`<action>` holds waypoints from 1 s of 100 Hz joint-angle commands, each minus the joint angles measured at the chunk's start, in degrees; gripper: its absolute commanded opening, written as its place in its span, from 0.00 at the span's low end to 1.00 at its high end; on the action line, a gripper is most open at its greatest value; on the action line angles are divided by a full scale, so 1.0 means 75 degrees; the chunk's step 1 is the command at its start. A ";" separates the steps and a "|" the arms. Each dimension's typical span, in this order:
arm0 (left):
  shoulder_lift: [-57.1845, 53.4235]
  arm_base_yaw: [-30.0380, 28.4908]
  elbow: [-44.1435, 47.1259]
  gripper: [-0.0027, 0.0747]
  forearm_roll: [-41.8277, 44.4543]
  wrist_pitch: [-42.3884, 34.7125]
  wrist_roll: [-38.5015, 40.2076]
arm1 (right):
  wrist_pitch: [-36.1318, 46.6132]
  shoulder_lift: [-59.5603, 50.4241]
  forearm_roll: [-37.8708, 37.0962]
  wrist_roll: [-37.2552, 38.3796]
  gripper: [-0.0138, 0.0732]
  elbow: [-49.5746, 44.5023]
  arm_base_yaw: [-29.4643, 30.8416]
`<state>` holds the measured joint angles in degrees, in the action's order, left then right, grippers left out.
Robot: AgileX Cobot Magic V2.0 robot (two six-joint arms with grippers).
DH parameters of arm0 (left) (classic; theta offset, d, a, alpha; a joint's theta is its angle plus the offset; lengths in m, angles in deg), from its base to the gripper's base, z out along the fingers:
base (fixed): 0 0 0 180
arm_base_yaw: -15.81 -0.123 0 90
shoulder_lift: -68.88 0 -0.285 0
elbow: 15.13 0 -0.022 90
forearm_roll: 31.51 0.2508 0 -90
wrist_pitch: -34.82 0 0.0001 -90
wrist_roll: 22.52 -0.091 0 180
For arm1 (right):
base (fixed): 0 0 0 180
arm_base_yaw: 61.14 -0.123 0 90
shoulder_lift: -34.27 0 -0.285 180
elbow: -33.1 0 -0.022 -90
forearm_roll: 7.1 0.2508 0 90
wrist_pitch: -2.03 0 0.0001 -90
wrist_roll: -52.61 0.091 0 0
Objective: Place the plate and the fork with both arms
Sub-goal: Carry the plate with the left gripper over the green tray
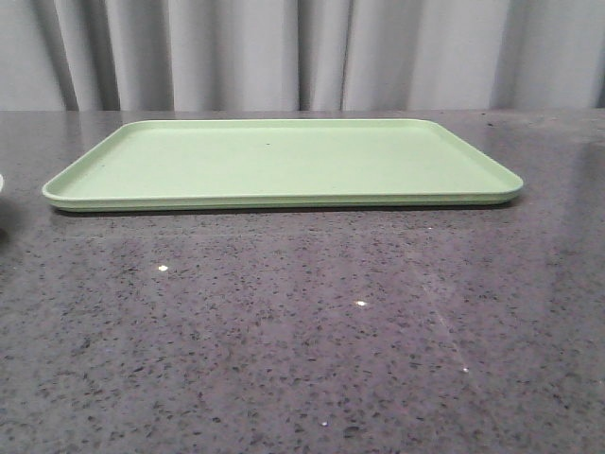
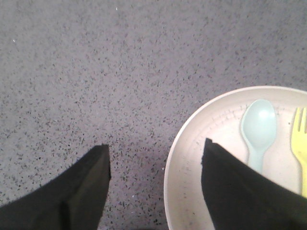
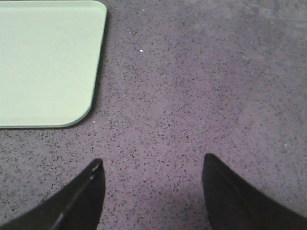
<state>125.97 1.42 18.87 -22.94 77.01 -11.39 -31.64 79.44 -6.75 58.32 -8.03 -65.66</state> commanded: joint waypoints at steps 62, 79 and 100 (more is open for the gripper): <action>0.3455 -0.0021 -0.1725 0.57 -0.0569 0.1582 -0.1034 | 0.0575 0.0048 -0.0048 -0.0080 0.68 0.0276 0.0033; 0.3632 -0.0021 -0.1725 0.55 -0.0624 0.1463 -0.1045 | 0.0575 0.0048 -0.0048 -0.0080 0.68 0.0276 0.0033; 0.3670 -0.0021 -0.1725 0.40 -0.0624 0.1479 -0.1050 | 0.0575 0.0048 -0.0048 -0.0080 0.68 0.0276 0.0033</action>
<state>154.64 1.42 7.77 -27.26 89.44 -18.97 -31.54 79.44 -6.75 58.32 -8.03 -65.66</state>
